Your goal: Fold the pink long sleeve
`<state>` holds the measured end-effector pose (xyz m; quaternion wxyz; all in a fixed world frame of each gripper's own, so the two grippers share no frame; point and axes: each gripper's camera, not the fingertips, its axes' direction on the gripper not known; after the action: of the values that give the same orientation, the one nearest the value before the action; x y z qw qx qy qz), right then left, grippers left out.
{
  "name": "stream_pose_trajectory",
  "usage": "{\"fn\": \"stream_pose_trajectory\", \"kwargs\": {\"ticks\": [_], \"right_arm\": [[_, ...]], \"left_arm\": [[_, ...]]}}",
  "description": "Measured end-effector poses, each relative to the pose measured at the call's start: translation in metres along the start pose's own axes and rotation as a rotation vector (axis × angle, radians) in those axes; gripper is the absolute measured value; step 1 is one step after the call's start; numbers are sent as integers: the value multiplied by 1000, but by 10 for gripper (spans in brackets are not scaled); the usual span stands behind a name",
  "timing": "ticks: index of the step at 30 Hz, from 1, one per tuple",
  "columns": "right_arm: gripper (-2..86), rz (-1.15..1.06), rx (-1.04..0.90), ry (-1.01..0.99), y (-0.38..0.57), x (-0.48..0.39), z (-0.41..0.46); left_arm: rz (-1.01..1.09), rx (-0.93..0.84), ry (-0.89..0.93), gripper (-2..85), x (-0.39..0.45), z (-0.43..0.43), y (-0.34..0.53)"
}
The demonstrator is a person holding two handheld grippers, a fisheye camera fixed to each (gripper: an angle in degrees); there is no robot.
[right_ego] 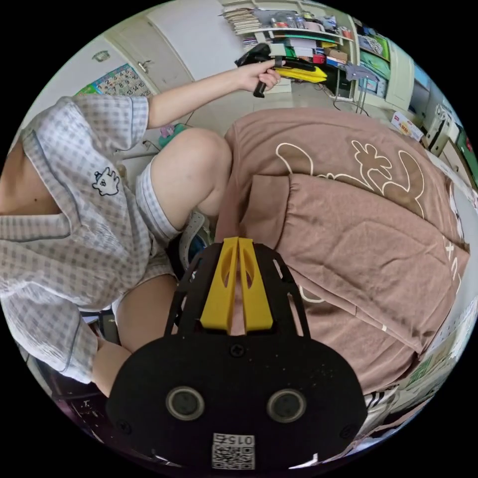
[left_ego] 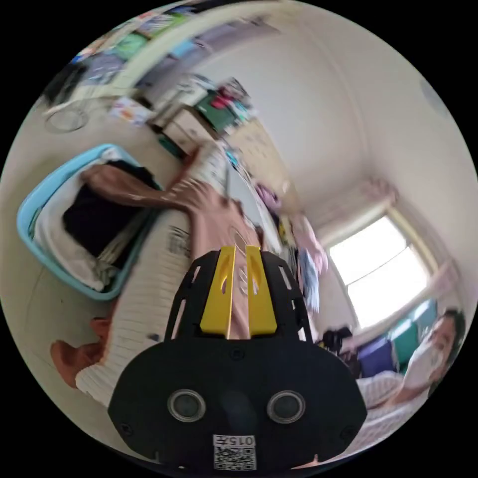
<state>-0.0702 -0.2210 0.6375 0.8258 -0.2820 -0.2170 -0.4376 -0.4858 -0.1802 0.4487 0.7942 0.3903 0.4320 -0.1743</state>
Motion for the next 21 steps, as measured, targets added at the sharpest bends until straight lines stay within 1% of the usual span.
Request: {"fn": "stream_pose_trajectory", "kwargs": {"ticks": [2,3,5,8,12,14,16,18,21], "right_arm": [[-10,34,-18,-80,-6,27,-5],[-10,36,-31,-100,-8,34,-5],[-10,36,-40,-212,-12,59,-11],[-10,65,-32,-369,-11,93,-20],[-10,56,36,-469,-2,114,-32],[-10,71,54,-518,1,125,-39],[-10,72,59,-541,2,131,-44],[-10,71,67,-565,1,135,-48],[-10,94,78,-621,0,144,-51]], "left_arm": [[-227,82,6,66,-90,-11,-30],[-263,101,17,73,-108,-12,-36],[-373,166,27,91,-167,-5,-56],[-428,216,-64,104,-213,12,-84],[-472,218,-193,145,-256,36,-120],[-466,276,-268,150,-274,42,-135],[-440,299,-296,144,-283,48,-145],[-392,271,-311,135,-289,60,-156],[-310,150,-430,125,-290,92,-169]]}}
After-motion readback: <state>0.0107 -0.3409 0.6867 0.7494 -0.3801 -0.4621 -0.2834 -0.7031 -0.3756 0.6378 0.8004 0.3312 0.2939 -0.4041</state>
